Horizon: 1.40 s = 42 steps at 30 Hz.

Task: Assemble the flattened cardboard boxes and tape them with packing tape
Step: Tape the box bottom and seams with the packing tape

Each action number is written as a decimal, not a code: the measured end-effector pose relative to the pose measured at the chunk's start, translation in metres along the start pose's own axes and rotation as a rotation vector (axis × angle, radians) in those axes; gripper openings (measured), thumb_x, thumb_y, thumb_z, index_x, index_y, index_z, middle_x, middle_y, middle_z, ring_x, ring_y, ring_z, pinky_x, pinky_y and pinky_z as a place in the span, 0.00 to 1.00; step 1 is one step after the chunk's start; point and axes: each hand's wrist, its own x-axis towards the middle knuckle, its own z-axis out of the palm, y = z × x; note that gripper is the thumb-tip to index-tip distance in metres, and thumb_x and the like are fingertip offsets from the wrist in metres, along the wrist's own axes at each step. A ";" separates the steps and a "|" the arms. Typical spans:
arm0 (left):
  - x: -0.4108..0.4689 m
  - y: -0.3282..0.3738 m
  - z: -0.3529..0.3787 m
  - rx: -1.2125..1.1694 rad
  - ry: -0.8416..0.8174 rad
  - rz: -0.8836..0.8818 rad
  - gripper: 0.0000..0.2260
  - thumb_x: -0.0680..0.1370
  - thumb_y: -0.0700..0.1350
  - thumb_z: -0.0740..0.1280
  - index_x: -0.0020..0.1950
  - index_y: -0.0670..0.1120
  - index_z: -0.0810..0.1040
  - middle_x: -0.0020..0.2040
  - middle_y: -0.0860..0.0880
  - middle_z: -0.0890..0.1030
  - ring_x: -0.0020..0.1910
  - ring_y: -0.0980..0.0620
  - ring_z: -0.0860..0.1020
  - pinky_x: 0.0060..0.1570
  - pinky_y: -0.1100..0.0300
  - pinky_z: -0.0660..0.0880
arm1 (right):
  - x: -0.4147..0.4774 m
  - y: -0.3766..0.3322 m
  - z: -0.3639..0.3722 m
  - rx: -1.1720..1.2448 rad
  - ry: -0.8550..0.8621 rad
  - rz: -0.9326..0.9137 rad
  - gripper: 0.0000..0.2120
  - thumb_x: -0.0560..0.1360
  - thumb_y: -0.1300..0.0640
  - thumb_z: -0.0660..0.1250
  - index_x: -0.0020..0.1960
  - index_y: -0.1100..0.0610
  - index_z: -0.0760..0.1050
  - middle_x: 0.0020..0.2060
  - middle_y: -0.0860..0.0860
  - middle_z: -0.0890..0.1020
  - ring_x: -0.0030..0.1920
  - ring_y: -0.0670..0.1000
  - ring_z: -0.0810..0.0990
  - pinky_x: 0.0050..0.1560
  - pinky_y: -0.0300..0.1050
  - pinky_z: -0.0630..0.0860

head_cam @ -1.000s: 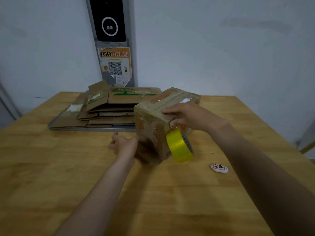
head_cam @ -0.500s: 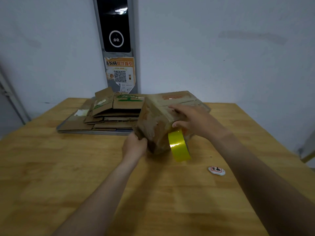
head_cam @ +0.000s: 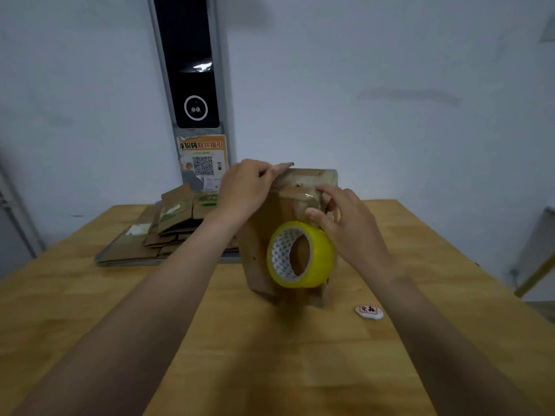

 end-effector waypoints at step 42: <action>-0.041 0.038 0.015 -0.009 -0.731 -0.248 0.18 0.80 0.62 0.62 0.59 0.50 0.75 0.46 0.49 0.86 0.41 0.50 0.86 0.47 0.50 0.84 | 0.001 0.029 0.032 0.016 0.017 -0.028 0.15 0.79 0.39 0.62 0.57 0.47 0.79 0.58 0.40 0.78 0.63 0.47 0.70 0.45 0.53 0.79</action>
